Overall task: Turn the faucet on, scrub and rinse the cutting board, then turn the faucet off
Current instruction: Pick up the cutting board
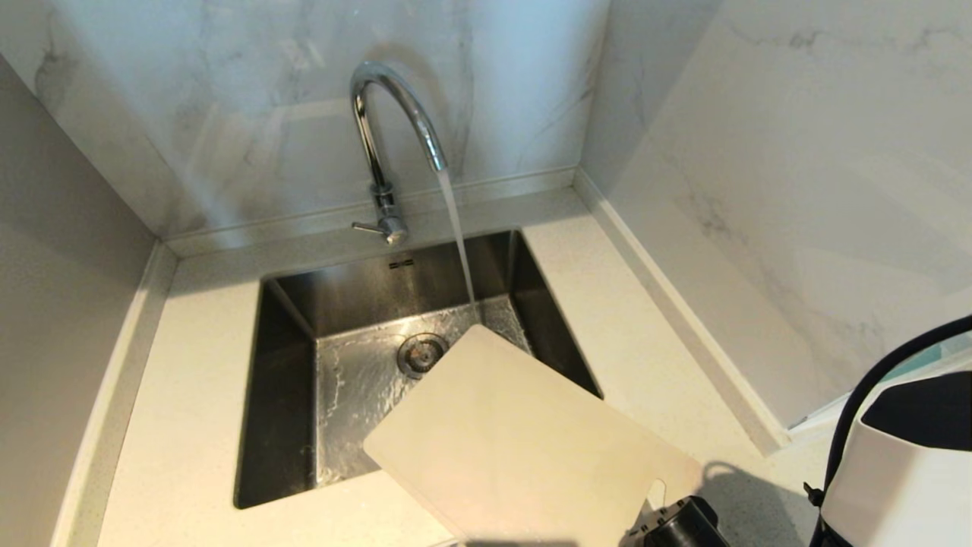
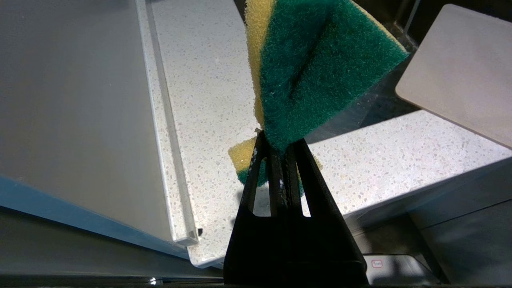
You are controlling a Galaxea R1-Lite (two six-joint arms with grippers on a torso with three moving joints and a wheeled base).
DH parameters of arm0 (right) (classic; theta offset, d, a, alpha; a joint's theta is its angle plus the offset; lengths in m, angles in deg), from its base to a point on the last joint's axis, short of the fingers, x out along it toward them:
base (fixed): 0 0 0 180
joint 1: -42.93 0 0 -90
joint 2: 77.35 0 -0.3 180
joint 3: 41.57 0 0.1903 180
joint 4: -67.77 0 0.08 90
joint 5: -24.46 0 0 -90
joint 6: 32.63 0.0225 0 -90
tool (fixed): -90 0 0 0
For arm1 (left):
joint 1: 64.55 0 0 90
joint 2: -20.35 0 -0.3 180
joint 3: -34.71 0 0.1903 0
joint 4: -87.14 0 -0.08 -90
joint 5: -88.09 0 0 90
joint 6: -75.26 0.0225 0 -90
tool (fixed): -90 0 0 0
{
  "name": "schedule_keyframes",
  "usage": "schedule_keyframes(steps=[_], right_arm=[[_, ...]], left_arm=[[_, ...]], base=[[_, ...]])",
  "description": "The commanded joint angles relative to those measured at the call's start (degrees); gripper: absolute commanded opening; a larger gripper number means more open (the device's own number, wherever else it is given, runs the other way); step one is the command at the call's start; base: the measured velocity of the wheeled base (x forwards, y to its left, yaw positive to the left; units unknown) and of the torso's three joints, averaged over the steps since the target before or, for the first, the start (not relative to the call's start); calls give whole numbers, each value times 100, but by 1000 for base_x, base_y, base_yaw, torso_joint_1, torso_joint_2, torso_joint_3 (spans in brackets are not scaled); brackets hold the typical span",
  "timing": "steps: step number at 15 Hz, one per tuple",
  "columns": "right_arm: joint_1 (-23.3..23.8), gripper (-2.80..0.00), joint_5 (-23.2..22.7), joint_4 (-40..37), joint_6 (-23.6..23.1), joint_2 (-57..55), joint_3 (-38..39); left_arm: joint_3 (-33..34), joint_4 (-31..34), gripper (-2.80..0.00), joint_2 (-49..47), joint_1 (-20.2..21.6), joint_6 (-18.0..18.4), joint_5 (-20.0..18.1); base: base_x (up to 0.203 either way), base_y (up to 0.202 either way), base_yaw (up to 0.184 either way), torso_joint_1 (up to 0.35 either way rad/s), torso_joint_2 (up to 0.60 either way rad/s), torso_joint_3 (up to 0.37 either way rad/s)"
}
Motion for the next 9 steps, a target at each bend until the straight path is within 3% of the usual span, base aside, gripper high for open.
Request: schedule_keyframes(steps=[1,9], right_arm=[[-14,0,89,18,-47,-37,37],[-130,0,284,156,-74,-177,54]], left_arm=[[0,-2,-280,-7,1,4,-1],[8,-2,-280,-7,1,4,-10]], base=[[0,0,0,0,0,0],[0,0,0,0,0,0]])
